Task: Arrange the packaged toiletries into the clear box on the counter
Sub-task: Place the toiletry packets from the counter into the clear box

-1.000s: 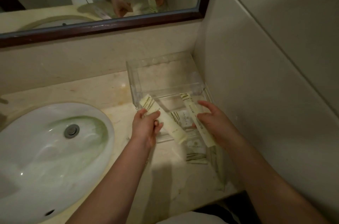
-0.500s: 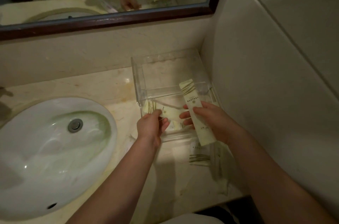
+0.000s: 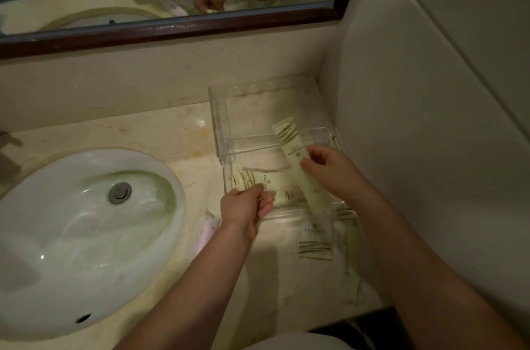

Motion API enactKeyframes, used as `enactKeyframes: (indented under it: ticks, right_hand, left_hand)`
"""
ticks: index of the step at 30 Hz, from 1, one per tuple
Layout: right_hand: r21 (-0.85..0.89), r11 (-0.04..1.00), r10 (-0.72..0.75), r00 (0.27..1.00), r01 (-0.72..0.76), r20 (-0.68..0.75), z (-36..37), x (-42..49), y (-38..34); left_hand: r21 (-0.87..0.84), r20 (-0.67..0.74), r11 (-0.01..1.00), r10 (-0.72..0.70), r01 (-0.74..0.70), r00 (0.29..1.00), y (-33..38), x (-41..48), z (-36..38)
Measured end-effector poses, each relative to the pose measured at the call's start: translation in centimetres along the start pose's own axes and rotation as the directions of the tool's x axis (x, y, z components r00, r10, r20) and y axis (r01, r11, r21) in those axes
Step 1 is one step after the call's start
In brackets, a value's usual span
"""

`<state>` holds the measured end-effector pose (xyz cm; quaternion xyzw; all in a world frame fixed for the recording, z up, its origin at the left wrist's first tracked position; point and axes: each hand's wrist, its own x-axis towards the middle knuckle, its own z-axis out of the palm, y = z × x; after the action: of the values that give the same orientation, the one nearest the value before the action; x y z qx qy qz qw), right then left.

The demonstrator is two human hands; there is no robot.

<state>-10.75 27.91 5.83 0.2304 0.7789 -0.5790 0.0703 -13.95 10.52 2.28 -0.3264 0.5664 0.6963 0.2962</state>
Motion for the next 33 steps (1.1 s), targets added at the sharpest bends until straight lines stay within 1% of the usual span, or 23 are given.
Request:
enactKeyframes:
  ticks: [1,3,6,8,10,14,16,17,18,19,20,21,22,23,24,26,28,30,33]
  right_hand:
    - [-0.113,0.992,-0.048,0.999,0.049,0.007,-0.1,0.4,0.0]
    - [-0.295,0.947,-0.104,0.991,0.125,0.084,0.0,1.6,-0.1]
    - [-0.516,0.837,-0.073,0.972,0.182,0.225,0.9,3.7,0.1]
    - [-0.602,0.775,-0.025,0.960,0.194,0.278,1.8,4.6,0.5]
    - [-0.617,0.764,-0.008,0.959,0.190,0.284,2.6,5.1,1.0]
    - [-0.561,0.809,-0.048,0.970,0.177,0.237,3.6,5.2,1.9]
    - [-0.547,0.814,-0.060,0.966,0.193,0.251,3.9,5.1,2.3]
    - [-0.551,0.809,-0.070,0.963,0.207,0.258,4.1,5.1,2.4]
    - [-0.560,0.799,-0.081,0.962,0.219,0.261,4.2,5.1,2.5]
    - [-0.573,0.785,-0.092,0.960,0.233,0.264,4.3,5.1,2.4]
    - [-0.589,0.771,-0.097,0.959,0.242,0.267,4.4,5.1,2.4]
    - [-0.605,0.756,-0.102,0.958,0.249,0.267,4.5,5.0,2.4]
    - [-0.620,0.743,-0.107,0.959,0.253,0.263,4.6,4.9,2.3]
    - [-0.632,0.730,-0.119,0.960,0.258,0.254,4.9,4.7,2.4]
    - [-0.644,0.718,-0.137,0.960,0.266,0.244,5.2,4.5,2.6]
    - [-0.663,0.693,-0.181,0.959,0.283,0.220,5.8,4.0,3.1]
    - [-0.653,0.700,-0.216,0.957,0.289,0.192,6.3,3.6,3.5]
    - [-0.637,0.704,-0.237,0.949,0.315,0.207,6.4,3.1,3.5]
    - [-0.630,0.696,-0.225,0.938,0.345,0.265,6.2,2.8,3.3]
  left_hand:
    - [0.001,0.004,1.000,-0.021,0.021,1.000,-0.2,0.0,0.0]
    - [0.014,0.014,0.998,-0.055,0.055,0.998,-0.4,0.0,-0.1]
    - [0.049,0.014,0.995,-0.082,0.081,0.997,-0.4,0.5,-0.4]
    - [0.066,0.009,0.992,-0.106,0.105,0.994,-0.2,0.8,-0.6]
    - [0.073,0.019,0.989,-0.132,0.131,0.991,0.1,0.8,-0.9]
    - [0.069,0.099,0.972,-0.230,0.224,0.968,1.2,0.0,-1.9]
    - [0.084,0.132,0.971,-0.234,0.225,0.963,1.6,-0.5,-2.6]
    - [0.115,0.125,0.978,-0.189,0.175,0.974,1.7,-0.7,-2.9]
    - [0.171,0.107,0.981,-0.110,0.091,0.988,1.7,-0.9,-3.2]
    - [0.266,0.081,0.964,0.007,-0.029,0.997,1.5,-1.1,-3.5]
    - [0.415,0.065,0.895,0.150,-0.164,0.986,1.2,-1.3,-3.8]
    - [0.589,0.094,0.753,0.294,-0.292,0.951,0.8,-1.3,-4.0]
    - [0.719,0.160,0.584,0.389,-0.376,0.908,0.4,-1.4,-4.2]
    - [0.786,0.211,0.462,0.424,-0.410,0.881,-0.2,-1.5,-4.3]
    - [0.812,0.238,0.408,0.423,-0.418,0.875,-0.6,-1.6,-4.3]
    - [0.824,0.246,0.378,0.432,-0.422,0.868,-1.5,-1.6,-4.3]
    - [0.830,0.270,0.317,0.492,-0.459,0.828,-2.0,-1.6,-4.4]
    - [0.823,0.317,0.256,0.533,-0.507,0.785,-2.4,-1.5,-4.6]
    - [0.818,0.390,0.164,0.546,-0.551,0.742,-2.8,-1.4,-5.0]
